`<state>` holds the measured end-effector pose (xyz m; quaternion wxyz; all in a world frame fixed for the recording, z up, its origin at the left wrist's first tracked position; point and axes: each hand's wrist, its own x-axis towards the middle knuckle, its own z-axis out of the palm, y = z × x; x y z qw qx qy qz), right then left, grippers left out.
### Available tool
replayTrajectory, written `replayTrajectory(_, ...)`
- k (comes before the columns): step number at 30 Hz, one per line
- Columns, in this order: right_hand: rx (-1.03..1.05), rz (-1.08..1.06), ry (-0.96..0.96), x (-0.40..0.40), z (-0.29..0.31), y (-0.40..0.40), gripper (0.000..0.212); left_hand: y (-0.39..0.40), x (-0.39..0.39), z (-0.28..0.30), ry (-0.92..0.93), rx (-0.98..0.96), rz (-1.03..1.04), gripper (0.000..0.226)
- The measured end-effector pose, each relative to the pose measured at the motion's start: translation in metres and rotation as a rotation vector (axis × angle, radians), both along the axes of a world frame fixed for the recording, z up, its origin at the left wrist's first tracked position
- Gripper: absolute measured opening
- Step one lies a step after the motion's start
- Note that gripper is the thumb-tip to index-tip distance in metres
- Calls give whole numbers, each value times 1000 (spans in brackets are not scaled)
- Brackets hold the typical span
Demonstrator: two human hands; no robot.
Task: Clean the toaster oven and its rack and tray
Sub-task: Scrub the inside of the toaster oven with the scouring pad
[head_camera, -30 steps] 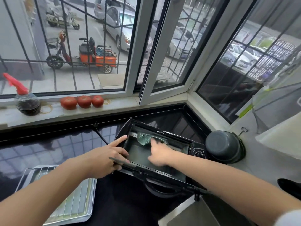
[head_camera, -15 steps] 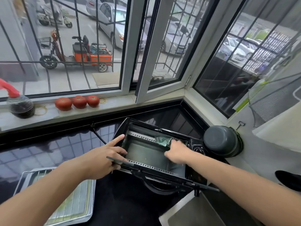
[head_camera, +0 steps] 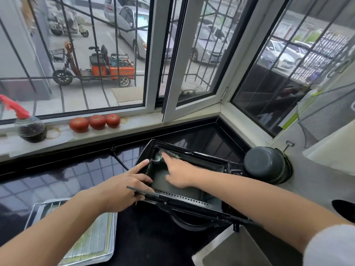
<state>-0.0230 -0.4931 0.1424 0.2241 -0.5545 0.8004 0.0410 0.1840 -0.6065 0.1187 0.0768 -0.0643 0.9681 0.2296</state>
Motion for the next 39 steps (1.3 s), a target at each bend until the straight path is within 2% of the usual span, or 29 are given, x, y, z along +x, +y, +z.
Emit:
replayTrajectory(4,101,-129,57,-17,-7,38,95,1,0,0,-7,0,24,39)
replayTrajectory(7,63,-125,104,-26,-6,55,94,0,0,0,-12,1,30,38)
replayTrajectory(10,85,-74,149,-27,-8,48,77,-1,-2,0,-5,13,34,35)
replayTrajectory(13,73,-79,204,-27,-6,42,48,-1,-3,-3,-13,16,41,25)
replayTrajectory(16,-17,-139,64,-25,1,52,39,-2,-2,-9,-9,11,46,26)
replayTrajectory(18,-24,-96,38,-22,2,63,21,-1,0,-10,-9,2,50,27)
replayTrajectory(20,-18,-50,119,-24,0,71,12,0,0,-9,12,-16,31,26)
replayTrajectory(22,-70,-49,240,-26,-2,78,15,-1,0,-11,30,-31,14,31)
replayTrajectory(24,-106,105,479,-25,-5,80,25,-5,2,-18,52,-85,-57,41)
replayTrajectory(26,-43,235,580,-15,-6,79,28,-8,6,-26,112,-211,-168,47)
replayTrajectory(28,65,143,479,-4,-14,74,26,-6,9,-24,217,-434,-265,43)
replayTrajectory(30,143,-138,312,-3,-26,60,26,0,10,-16,288,-592,-306,38)
replayTrajectory(32,208,-379,146,-14,-39,42,28,2,11,-15,213,-530,-285,40)
replayTrajectory(34,279,-510,9,-29,-55,29,34,0,15,-21,163,-386,-209,68)
replayTrajectory(35,300,-571,-39,-34,-65,25,35,0,15,-24,170,-367,-194,71)
replayTrajectory(37,263,-721,-162,-35,-80,18,36,3,14,-26,132,-324,-124,49)
replayTrajectory(39,124,-967,-433,-26,-92,10,35,3,14,-30,139,-333,-111,41)
